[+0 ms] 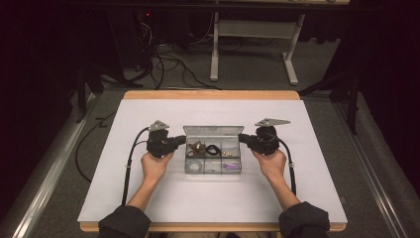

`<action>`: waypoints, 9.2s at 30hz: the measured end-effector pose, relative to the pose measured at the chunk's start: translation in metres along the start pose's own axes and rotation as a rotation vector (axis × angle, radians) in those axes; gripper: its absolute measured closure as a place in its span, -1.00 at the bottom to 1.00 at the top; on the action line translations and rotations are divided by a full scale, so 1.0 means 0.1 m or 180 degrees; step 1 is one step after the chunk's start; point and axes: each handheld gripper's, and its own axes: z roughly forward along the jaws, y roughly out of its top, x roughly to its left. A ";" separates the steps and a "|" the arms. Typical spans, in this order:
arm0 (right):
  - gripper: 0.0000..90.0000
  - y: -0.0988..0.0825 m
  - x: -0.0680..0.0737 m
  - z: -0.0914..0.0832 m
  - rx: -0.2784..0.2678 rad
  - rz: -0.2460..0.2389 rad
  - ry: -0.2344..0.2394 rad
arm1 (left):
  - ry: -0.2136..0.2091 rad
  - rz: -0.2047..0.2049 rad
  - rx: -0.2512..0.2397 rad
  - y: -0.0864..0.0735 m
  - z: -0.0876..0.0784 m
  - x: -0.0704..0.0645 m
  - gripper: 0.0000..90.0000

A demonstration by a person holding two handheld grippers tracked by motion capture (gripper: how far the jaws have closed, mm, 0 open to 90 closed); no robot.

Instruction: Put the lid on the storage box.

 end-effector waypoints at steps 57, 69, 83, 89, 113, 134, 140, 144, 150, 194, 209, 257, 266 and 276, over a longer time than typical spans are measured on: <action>0.96 -0.34 0.15 -0.16 -0.0053 -0.0119 0.0150 | -0.0097 0.0187 -0.0028 -0.24 -0.08 -0.21 1.00; 0.96 -0.40 0.20 -0.20 -0.0091 -0.0133 0.0208 | -0.0149 0.0220 -0.0051 -0.30 -0.13 -0.26 1.00; 0.96 -0.48 0.25 -0.25 -0.0083 -0.0176 0.0265 | -0.0204 0.0199 -0.0094 -0.39 -0.20 -0.30 1.00; 0.96 -0.53 0.25 -0.27 -0.0081 -0.0163 0.0266 | -0.0257 0.0165 -0.0093 -0.44 -0.22 -0.30 1.00; 0.96 -0.68 0.37 -0.30 -0.0084 -0.0268 0.0255 | -0.0253 0.0146 -0.0096 -0.59 -0.31 -0.33 0.99; 0.96 -0.79 0.40 -0.34 -0.0104 -0.0283 0.0239 | -0.0167 0.0202 -0.0164 -0.72 -0.38 -0.38 0.98; 0.95 -0.81 0.41 -0.36 -0.0089 -0.0276 0.0235 | -0.0146 0.0220 -0.0156 -0.74 -0.39 -0.39 0.98; 0.95 -0.82 0.41 -0.35 -0.0080 -0.0298 0.0230 | -0.0141 0.0228 -0.0140 -0.76 -0.39 -0.40 0.98; 0.95 -0.85 0.41 -0.34 -0.0042 -0.0278 0.0229 | -0.0140 0.0237 -0.0114 -0.79 -0.38 -0.40 0.98; 0.50 -0.91 0.20 -0.62 -0.0273 -0.0105 -0.0029 | 0.0107 0.0207 -0.0236 -0.79 -0.64 -0.31 0.35; 0.37 -0.89 -0.03 -0.72 -0.0242 0.0066 -0.0288 | 0.0360 0.0126 -0.0092 -0.72 -0.63 -0.10 0.23; 0.29 -0.94 -0.31 -0.38 0.0184 0.0018 -0.1076 | 0.1019 0.0189 0.0272 -0.75 -0.27 0.17 0.04; 0.27 -0.94 -0.29 -0.32 0.0282 -0.0061 -0.1141 | 0.1066 0.0218 0.0308 -0.75 -0.25 0.16 0.02; 0.14 -0.95 -0.28 -0.30 0.0306 -0.0077 -0.1186 | 0.1062 0.0227 0.0327 -0.76 -0.25 0.16 -0.04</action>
